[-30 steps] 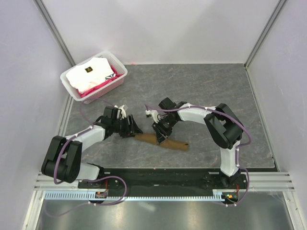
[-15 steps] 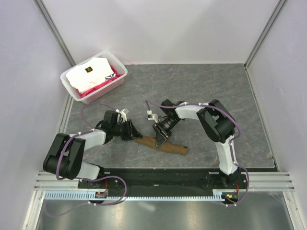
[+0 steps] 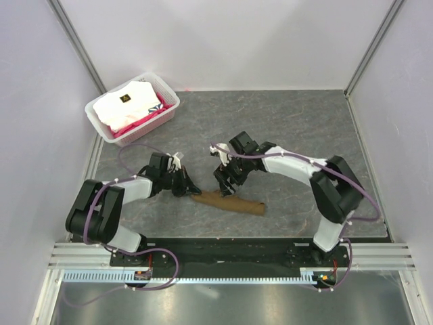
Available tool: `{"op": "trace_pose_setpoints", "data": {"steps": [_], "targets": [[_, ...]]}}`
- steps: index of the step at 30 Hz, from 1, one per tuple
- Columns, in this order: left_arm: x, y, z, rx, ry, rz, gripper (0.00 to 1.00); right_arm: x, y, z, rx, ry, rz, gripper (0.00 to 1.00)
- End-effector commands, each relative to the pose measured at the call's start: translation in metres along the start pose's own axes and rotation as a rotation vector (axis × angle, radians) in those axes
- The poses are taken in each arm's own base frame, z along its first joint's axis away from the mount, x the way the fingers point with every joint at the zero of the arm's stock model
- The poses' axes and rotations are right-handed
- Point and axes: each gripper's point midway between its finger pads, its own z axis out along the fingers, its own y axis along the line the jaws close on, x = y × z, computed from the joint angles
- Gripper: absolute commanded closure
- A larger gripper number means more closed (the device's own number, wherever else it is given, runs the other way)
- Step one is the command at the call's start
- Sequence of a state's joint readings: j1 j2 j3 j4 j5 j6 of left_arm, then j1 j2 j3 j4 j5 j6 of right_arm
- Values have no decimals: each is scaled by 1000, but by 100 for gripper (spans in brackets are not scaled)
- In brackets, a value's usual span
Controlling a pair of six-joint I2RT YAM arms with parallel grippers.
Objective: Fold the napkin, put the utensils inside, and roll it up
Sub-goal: Roll the napkin with the utensil
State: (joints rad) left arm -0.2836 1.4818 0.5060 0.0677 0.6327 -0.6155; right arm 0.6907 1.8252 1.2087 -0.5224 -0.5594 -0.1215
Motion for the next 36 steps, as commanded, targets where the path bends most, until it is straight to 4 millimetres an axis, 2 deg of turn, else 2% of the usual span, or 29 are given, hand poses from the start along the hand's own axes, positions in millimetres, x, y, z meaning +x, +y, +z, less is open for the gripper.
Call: {"op": "trace_pose_setpoints", "data": {"steps": [1, 4, 7, 10, 18, 21, 22, 23, 24, 25, 26, 28, 30, 31, 33, 34, 36], "targets": [[-5, 0, 4, -22, 31, -11, 98, -31, -3, -17, 364, -122, -244, 12], [-2, 3, 6, -27, 76, -38, 98, -21, 13, -9, 452, -97, -338, 10], [-2, 2, 8, -23, 93, -46, 98, -8, 20, 2, 468, -61, -362, 9], [-3, 1, 9, -18, 98, -45, 98, 4, 17, 13, 476, -15, -368, 9], [-6, -2, 8, -11, 105, -29, 98, 19, 6, 29, 472, 71, -372, 15], [-7, -4, 8, -1, 106, -24, 98, 26, 3, 36, 437, 110, -341, 23], [-8, -6, 7, 4, 105, -16, 98, 30, 1, 39, 423, 122, -326, 29], [-9, -6, 7, 6, 101, -11, 94, 30, 0, 38, 416, 128, -314, 32], [-11, -8, 5, 4, 86, 1, 88, 32, 4, 40, 356, 130, -284, 35], [-13, -9, 4, -1, 72, 9, 80, 35, 4, 42, 329, 144, -267, 43], [-14, -8, 3, -9, 58, 15, 64, 38, 6, 41, 299, 166, -249, 46], [-23, -11, -3, -22, 0, 45, 47, 46, 10, 45, 206, 198, -198, 55], [-28, -11, -7, -36, -45, 59, 41, 50, 12, 45, 137, 214, -156, 58], [-31, -16, -12, -27, -72, 73, 38, 54, 21, 49, 60, 219, -128, 60], [-29, -15, -14, -28, -93, 67, 37, 53, 21, 48, 3, 216, -82, 62], [-35, -22, -18, -5, -130, 90, 36, 55, 23, 50, -33, 219, -59, 62], [-29, -21, -18, 9, -131, 89, 36, 53, 29, 50, -121, 205, -18, 63]]}}
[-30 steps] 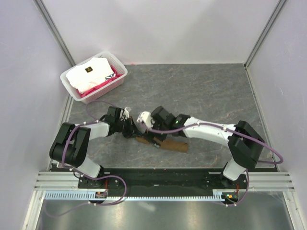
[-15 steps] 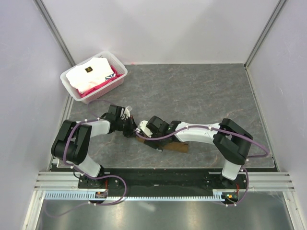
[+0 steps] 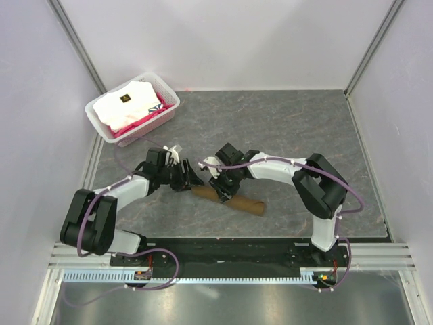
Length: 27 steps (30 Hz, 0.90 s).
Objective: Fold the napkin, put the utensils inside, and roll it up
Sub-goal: Roll the napkin with the utensil
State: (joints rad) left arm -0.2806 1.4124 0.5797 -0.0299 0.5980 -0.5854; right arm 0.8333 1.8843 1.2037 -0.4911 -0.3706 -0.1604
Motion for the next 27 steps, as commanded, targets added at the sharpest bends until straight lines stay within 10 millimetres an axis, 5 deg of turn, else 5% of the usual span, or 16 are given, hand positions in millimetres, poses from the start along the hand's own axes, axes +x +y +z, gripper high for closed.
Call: {"op": "trace_pose_setpoints", "data": {"steps": [1, 6, 12, 17, 19, 23, 27], "targets": [[-5, -2, -5, 26, -85, 38, 36, 30, 29, 16, -278, 92, 120, 63], [4, -2, -4, 56, -61, 43, 37, 30, 30, 19, -391, 89, 181, 63], [13, 2, -1, 69, -41, 40, 53, 29, 26, 24, -484, 81, 243, 62], [21, 8, 4, 64, -1, 26, 86, 24, 19, 25, -485, 73, 248, 58], [22, 13, 7, 41, 15, 8, 98, 20, 12, 22, -437, 66, 237, 45], [22, 24, 11, -25, 43, -31, 98, 8, -10, 13, -255, 36, 233, 7], [20, 24, 14, -41, 78, -59, 98, -11, -23, -13, -100, -64, 199, 2]]}}
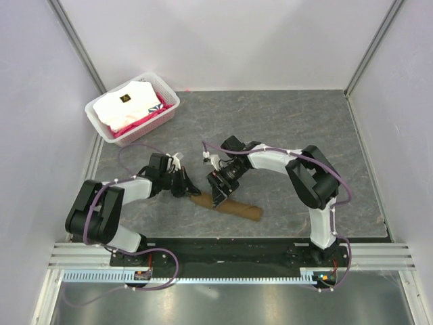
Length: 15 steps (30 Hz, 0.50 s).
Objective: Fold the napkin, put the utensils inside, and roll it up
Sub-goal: Roll the napkin with the utensil
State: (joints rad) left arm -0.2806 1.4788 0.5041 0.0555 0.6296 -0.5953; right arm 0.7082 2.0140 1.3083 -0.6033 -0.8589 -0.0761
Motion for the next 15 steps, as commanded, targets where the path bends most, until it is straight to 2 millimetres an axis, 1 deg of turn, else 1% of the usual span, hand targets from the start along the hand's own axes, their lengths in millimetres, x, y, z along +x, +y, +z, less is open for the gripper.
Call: {"op": "trace_pose_setpoints", "data": {"steps": [1, 2, 3, 4, 5, 6, 7, 8, 9, 10, 11, 15], "targets": [[-3, 6, 3, -49, 39, -28, 98, -22, -48, -30, 378, -122, -107, 2], [-3, 7, 4, -52, 45, -35, 98, -25, -50, -34, 435, -138, -135, 2], [-5, 6, 5, -52, 46, -32, 98, -23, -44, -40, 467, -163, -164, 2], [-4, 6, 5, -57, 57, -38, 98, -31, -41, -43, 498, -202, -203, 2], [-3, 8, 6, -62, 68, -40, 98, -31, -39, -43, 553, -207, -250, 2], [-6, 7, 6, -62, 69, -40, 98, -28, -33, -46, 578, -218, -281, 2], [-5, 8, 6, -66, 80, -46, 98, -30, -30, -46, 603, -229, -313, 2], [-3, 10, 8, -66, 96, -58, 98, -29, -18, -40, 621, -221, -360, 2], [-5, 8, 8, -58, 100, -59, 98, -25, -21, -40, 671, -205, -379, 2], [-5, 8, 10, -53, 106, -65, 98, -23, -19, -38, 693, -202, -395, 2], [-6, 6, 10, -41, 108, -70, 98, -22, -13, -32, 699, -195, -420, 2], [-9, 3, 11, -33, 104, -73, 98, -13, -14, -23, 717, -178, -416, 2]]}}
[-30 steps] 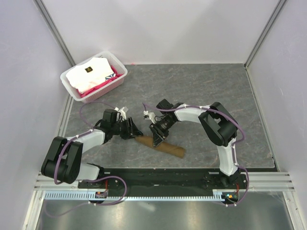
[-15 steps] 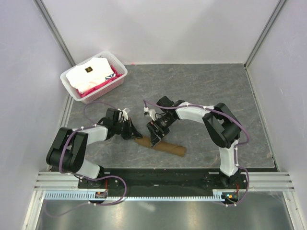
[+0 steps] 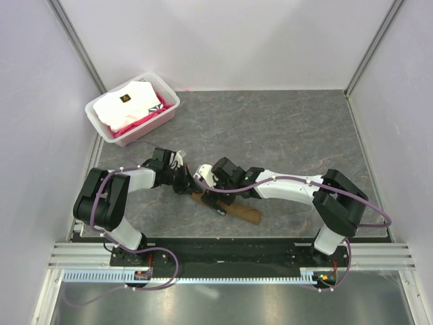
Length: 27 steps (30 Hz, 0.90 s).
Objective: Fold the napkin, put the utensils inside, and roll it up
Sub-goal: Roll the napkin with the utensil
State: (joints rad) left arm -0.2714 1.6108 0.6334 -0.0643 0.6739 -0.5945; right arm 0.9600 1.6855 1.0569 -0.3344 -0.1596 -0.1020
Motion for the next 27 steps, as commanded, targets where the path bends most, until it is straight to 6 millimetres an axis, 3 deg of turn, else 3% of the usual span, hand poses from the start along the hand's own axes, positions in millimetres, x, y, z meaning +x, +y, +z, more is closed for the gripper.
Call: {"op": "trace_pose_setpoints", "data": {"steps": [1, 7, 12, 16, 17, 18, 19, 23, 27], "targets": [[-4, 3, 1, -15, 4, 8, 98, 1, -16, 1, 121, -15, -19, 2], [-8, -1, -1, -10, -2, 13, 98, 19, -12, 17, 101, 71, -20, 2], [-8, -1, 0, -11, -1, 16, 98, 25, -9, 23, 78, 112, -9, 9], [-10, -2, 0, -4, 0, 23, 96, 37, -9, 27, 83, 164, 10, 23], [-12, -5, -1, 2, -6, 31, 92, 44, -9, 31, 78, 192, 17, 33], [-13, -6, -3, 5, -13, 39, 79, 46, -4, 31, 51, 209, 23, 38], [-14, -7, -4, 5, -20, 45, 73, 48, -3, 33, 35, 217, 32, 44], [-21, -14, -14, 0, -72, 73, 46, 56, 10, 36, -103, 241, 92, 53], [-27, -14, -29, -54, -146, 110, 34, 55, 20, 35, -266, 239, 178, 57]]}}
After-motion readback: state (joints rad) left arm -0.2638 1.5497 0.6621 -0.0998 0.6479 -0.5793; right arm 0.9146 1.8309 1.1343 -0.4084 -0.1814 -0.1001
